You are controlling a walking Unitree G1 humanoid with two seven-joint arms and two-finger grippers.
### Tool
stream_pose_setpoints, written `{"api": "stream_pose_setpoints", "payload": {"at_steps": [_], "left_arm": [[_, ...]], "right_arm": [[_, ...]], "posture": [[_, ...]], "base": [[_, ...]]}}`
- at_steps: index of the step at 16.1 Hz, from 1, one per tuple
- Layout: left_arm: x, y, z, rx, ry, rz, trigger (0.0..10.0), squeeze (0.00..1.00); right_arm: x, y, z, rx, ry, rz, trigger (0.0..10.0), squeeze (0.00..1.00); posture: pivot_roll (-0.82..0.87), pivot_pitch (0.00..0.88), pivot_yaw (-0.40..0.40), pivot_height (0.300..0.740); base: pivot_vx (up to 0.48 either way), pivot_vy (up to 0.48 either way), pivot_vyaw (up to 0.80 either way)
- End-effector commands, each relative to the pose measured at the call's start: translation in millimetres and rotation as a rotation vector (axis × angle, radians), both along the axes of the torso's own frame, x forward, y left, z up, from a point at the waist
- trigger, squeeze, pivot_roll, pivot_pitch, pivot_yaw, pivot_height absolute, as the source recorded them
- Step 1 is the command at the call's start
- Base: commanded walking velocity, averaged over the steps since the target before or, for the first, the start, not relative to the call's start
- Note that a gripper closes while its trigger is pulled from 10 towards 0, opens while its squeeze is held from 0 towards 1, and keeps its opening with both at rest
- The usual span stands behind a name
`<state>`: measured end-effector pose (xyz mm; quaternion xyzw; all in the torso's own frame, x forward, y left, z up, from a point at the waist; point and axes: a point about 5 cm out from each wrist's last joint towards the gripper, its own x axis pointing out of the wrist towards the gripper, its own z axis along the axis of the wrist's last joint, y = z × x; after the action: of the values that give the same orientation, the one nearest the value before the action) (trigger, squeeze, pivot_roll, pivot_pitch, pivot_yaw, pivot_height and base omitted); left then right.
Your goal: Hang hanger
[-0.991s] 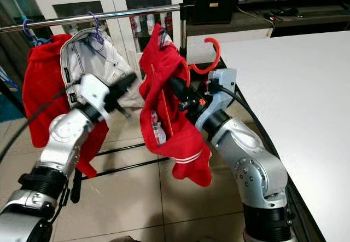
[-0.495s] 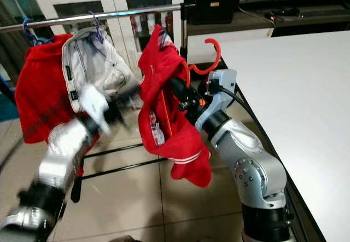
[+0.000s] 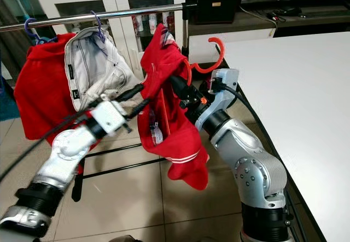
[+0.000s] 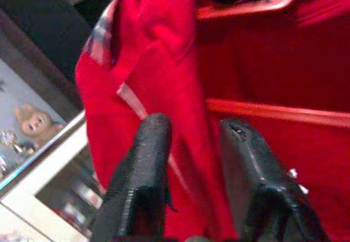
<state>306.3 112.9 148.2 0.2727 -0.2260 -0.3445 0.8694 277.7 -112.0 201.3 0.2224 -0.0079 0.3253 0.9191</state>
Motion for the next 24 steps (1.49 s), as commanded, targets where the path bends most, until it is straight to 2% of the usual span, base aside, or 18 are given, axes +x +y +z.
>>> {"api": "stream_pose_setpoints", "payload": {"at_steps": [1,2,4,5,6,7,8,10,12,13,14,15,24], "left_arm": [[2.2,-4.6,3.1,0.024,-0.051,0.012,10.0,1.0],[2.9,-6.6,4.1,0.027,-0.081,0.026,10.0,1.0],[8.1,-10.1,13.1,0.02,-0.236,0.16,10.0,1.0],[9.6,-10.0,13.9,0.016,-0.258,0.193,10.0,1.0],[12.8,-8.6,15.8,-0.037,-0.26,0.248,10.0,0.92],[13.7,-8.5,15.6,-0.053,-0.25,0.254,10.0,0.92],[21.0,-9.6,7.7,-0.12,-0.138,0.276,10.0,0.0],[28.8,-10.3,2.0,-0.162,-0.062,0.307,10.0,0.0],[33.4,-9.9,-0.5,-0.173,-0.04,0.338,10.0,0.0],[35.3,-9.6,-1.5,-0.181,-0.025,0.345,9.5,0.0],[36.5,-9.4,-2.0,-0.192,-0.011,0.344,1.5,0.0],[37.1,-9.2,-2.3,-0.208,0.003,0.341,0.0,0.0],[35.8,-2.6,-7.4,-0.249,0.054,0.337,0.0,0.0]], "right_arm": [[0.5,3.7,15.0,0.026,-0.055,0.025,10.0,0.0],[0.4,3.6,15.6,0.029,-0.056,0.026,10.0,0.0],[-0.1,2.5,18.1,0.041,-0.065,0.032,10.0,0.0],[-0.2,2.5,18.2,0.042,-0.064,0.034,10.0,0.0],[-0.7,3.0,18.3,0.043,-0.066,0.042,10.0,0.0],[-0.9,3.2,18.5,0.044,-0.067,0.045,10.0,0.0],[-1.5,3.7,19.6,0.045,-0.073,0.055,10.0,0.0],[-2.9,4.4,22.1,0.043,-0.085,0.074,10.0,0.0],[-4.4,5.4,24.3,0.041,-0.096,0.092,10.0,0.0],[-5.2,5.8,25.4,0.04,-0.101,0.1,10.0,0.0],[-5.0,5.5,25.7,0.039,-0.102,0.101,10.0,0.0],[-4.9,5.0,25.9,0.04,-0.102,0.099,10.0,0.0],[-4.9,5.4,25.1,0.047,-0.099,0.097,10.0,0.0]], "posture": [[-0.08,0.0,0.092,0.74],[-0.09,0.0,0.093,0.74],[-0.09,0.0,0.093,0.74],[-0.09,0.0,0.093,0.74],[-0.1,0.0,0.092,0.74],[-0.1,0.0,0.092,0.74],[-0.1,0.0,0.089,0.74],[-0.1,0.0,0.087,0.74],[-0.11,0.0,0.082,0.74],[-0.11,0.0,0.082,0.74],[-0.11,0.0,0.08,0.74],[-0.11,0.0,0.081,0.74],[-0.11,0.0,0.081,0.74]], "base": [[0.0,0.0,0.0],[0.0,0.0,0.0],[0.0,0.0,0.0],[0.0,0.0,0.0],[0.0,0.0,0.0],[0.0,0.0,0.0],[0.0,0.0,0.0],[0.0,0.0,0.0],[0.0,0.0,0.0],[0.0,0.0,0.0],[0.0,0.0,0.0],[0.0,0.0,0.0],[0.0,0.0,0.0]]}}
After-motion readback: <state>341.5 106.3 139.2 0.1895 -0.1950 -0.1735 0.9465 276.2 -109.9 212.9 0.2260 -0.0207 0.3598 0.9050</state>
